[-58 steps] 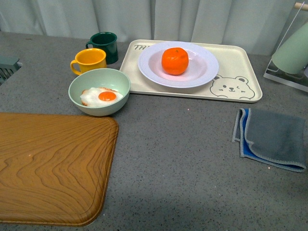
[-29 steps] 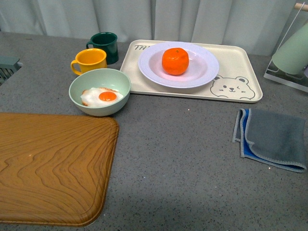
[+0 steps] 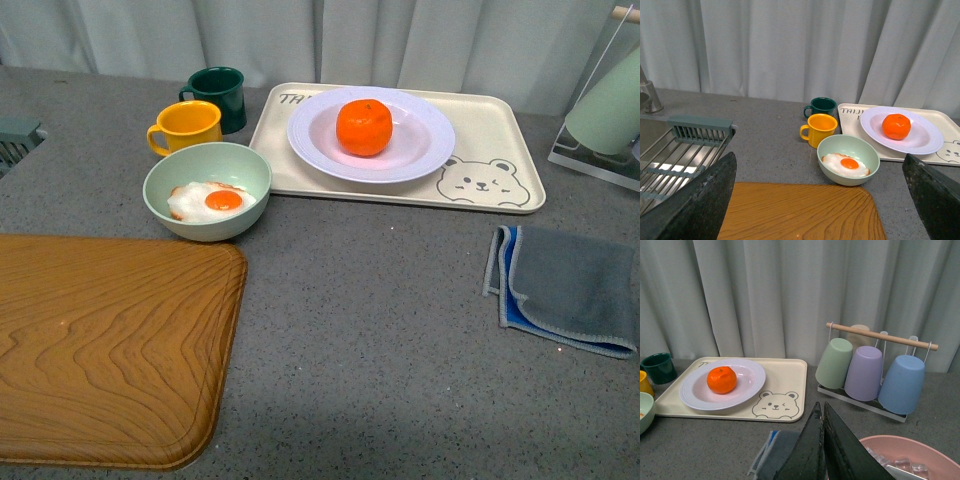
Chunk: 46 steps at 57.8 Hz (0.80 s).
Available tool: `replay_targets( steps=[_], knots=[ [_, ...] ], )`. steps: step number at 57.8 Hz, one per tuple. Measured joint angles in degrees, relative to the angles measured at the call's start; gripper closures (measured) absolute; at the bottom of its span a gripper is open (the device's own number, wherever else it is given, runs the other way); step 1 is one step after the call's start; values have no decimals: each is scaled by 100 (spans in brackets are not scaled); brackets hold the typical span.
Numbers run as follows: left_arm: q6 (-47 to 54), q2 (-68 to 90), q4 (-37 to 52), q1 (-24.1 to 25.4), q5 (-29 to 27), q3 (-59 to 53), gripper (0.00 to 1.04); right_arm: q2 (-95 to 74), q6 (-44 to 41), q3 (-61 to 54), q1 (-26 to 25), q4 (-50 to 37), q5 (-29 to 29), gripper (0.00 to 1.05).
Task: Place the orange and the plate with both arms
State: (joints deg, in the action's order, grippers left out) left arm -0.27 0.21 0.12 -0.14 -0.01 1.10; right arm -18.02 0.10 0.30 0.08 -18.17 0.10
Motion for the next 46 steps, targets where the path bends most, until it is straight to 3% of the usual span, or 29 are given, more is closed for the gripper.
replay_targets(
  steps=[30,36,46],
  knots=[
    [0,0,0,0,-2,0,7,839,0,0,0,837,-2,104],
    [0,0,0,0,-7,0,7,1604,0,4,0,1768,-15,104],
    [0,0,-2,0,-2,0,7,1773,0,4,0,1805,-15,104]
  ],
)
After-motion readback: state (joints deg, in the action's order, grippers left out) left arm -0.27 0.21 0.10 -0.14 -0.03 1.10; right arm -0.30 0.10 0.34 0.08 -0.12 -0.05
